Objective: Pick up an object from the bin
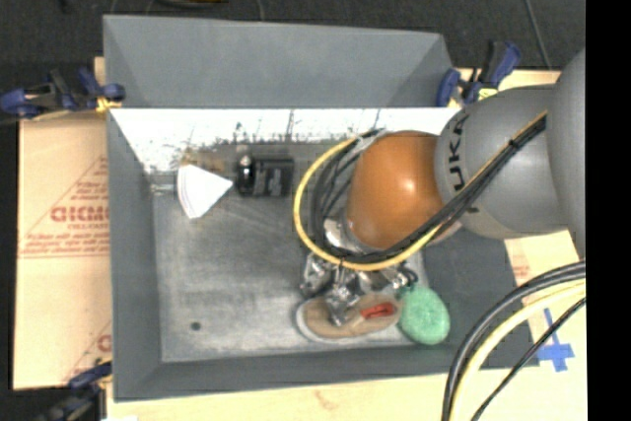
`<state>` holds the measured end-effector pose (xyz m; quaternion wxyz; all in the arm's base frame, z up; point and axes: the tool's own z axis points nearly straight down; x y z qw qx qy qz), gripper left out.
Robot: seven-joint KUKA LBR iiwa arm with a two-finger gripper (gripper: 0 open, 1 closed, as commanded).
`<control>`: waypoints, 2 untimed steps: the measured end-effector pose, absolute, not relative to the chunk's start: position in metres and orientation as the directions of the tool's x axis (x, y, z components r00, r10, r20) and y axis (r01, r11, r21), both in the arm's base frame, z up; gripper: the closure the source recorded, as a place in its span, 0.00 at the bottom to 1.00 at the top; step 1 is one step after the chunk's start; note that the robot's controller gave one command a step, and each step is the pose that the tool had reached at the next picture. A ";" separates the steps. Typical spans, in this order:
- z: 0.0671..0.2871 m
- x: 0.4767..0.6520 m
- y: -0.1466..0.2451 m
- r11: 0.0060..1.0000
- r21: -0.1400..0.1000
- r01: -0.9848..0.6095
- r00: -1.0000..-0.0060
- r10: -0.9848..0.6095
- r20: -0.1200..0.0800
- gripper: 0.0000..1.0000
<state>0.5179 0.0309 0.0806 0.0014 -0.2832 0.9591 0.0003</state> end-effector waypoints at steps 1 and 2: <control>0.081 0.518 0.031 0.840 0.000 -0.543 -0.840 -0.543 -0.003 1.00; 0.233 0.507 0.043 0.857 -0.002 -0.515 -0.857 -0.515 -0.005 1.00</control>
Offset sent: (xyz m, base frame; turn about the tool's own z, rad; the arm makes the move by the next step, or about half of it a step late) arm -0.0125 0.0124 0.1517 0.0354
